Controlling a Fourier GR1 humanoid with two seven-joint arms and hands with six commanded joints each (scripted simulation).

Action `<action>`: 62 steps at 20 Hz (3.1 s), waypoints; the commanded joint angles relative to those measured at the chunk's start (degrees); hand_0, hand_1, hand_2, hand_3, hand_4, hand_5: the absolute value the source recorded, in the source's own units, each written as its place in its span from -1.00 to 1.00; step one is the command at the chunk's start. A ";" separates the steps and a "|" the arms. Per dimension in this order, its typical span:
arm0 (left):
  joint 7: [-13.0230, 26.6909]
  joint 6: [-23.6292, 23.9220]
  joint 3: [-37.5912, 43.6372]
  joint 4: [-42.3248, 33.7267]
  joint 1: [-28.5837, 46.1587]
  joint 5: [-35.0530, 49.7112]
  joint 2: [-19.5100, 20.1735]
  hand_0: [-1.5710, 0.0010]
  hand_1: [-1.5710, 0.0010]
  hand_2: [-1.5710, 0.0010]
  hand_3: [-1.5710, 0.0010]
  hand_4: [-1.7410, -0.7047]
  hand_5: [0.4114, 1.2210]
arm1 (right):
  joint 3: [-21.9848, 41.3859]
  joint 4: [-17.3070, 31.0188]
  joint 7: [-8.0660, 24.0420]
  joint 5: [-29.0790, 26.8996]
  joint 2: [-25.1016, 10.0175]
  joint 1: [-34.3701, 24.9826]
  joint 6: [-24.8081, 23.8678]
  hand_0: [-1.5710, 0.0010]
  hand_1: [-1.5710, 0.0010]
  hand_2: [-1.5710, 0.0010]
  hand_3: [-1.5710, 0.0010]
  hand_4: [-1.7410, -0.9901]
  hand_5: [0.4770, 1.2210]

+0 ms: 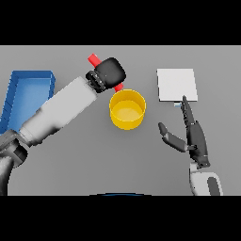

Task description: Pick up the red beaker and tilt it to pour out 1 green nut into yellow bowl. Pick up the yellow bowl and place it on the metallic measuring scale.

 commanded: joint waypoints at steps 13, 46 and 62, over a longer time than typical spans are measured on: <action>-6.57 3.40 -13.33 4.39 -7.55 -14.12 -1.09 -1.00 -1.00 -1.00 -1.00 -0.98 1.00 | -0.26 -0.60 -0.23 -0.16 -0.12 -0.61 -0.19 1.00 1.00 1.00 1.00 0.61 -0.73; 17.19 20.82 47.46 34.15 -7.55 35.17 19.62 -1.00 -1.00 -1.00 -1.00 -1.00 1.00 | 1.05 1.82 -1.25 0.09 -1.23 -3.40 1.75 1.00 1.00 1.00 1.00 0.62 -0.52; 32.42 22.00 48.40 -12.14 32.12 49.69 15.02 -0.87 -0.71 -0.63 -0.68 -0.28 -0.10 | 0.85 1.18 -2.45 -0.69 -1.93 -2.22 2.56 1.00 1.00 1.00 1.00 0.57 -0.48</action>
